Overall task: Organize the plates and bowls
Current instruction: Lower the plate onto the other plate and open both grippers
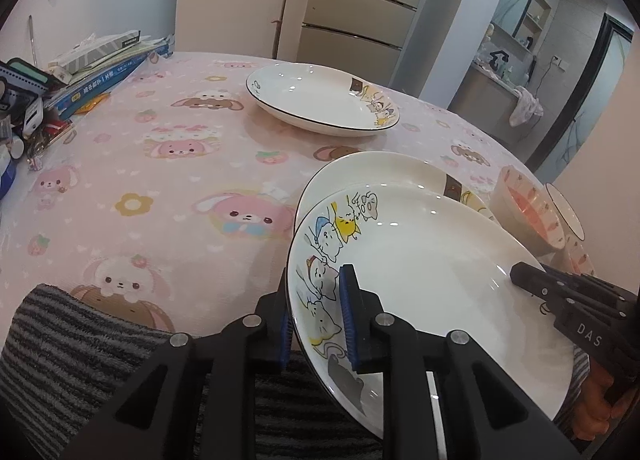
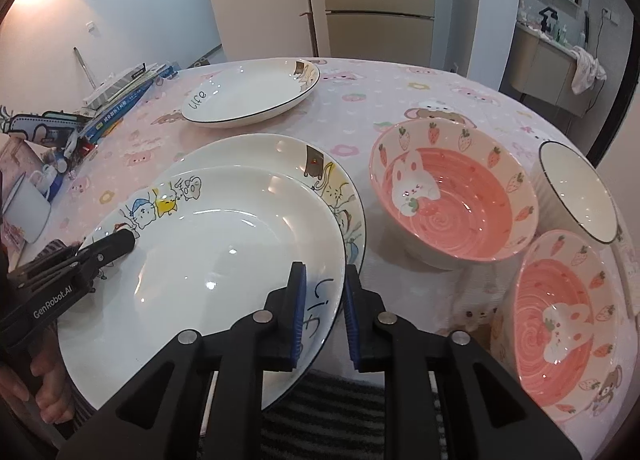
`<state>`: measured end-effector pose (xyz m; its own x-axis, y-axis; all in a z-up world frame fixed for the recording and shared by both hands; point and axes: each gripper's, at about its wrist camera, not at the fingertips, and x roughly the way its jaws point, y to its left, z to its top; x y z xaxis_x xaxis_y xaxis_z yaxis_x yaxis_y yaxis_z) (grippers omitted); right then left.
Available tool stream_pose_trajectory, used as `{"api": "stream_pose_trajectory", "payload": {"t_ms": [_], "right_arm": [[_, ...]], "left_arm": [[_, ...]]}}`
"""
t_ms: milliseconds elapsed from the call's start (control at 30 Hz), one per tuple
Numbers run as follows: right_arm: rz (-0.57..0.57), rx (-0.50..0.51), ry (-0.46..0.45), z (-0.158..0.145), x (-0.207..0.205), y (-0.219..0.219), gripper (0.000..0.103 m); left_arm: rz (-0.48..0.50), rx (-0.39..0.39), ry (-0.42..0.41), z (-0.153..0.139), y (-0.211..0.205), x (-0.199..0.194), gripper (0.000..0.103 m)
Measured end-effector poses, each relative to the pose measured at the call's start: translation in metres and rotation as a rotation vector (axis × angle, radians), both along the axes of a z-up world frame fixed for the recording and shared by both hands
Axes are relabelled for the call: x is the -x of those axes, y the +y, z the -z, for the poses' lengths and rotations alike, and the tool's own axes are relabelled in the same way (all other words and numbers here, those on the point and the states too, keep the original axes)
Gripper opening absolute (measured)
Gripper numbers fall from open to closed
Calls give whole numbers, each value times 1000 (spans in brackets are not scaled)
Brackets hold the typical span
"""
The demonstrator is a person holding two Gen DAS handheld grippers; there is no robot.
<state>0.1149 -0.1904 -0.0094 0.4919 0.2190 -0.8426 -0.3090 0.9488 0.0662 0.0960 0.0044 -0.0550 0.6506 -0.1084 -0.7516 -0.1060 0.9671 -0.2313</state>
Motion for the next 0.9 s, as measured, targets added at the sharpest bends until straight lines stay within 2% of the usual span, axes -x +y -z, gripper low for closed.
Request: {"api": "stream_pose_trajectory", "payload": {"t_ms": [367, 667, 900], "right_arm": [[-3, 72, -80, 2, 10, 4, 20], [0, 46, -56, 0, 20, -5, 22], [9, 47, -43, 0, 17, -6, 21]], "left_arm": [[4, -84, 5, -1, -13, -1, 26], [37, -40, 8, -6, -12, 16, 26], [21, -54, 18, -7, -15, 14, 24]]}}
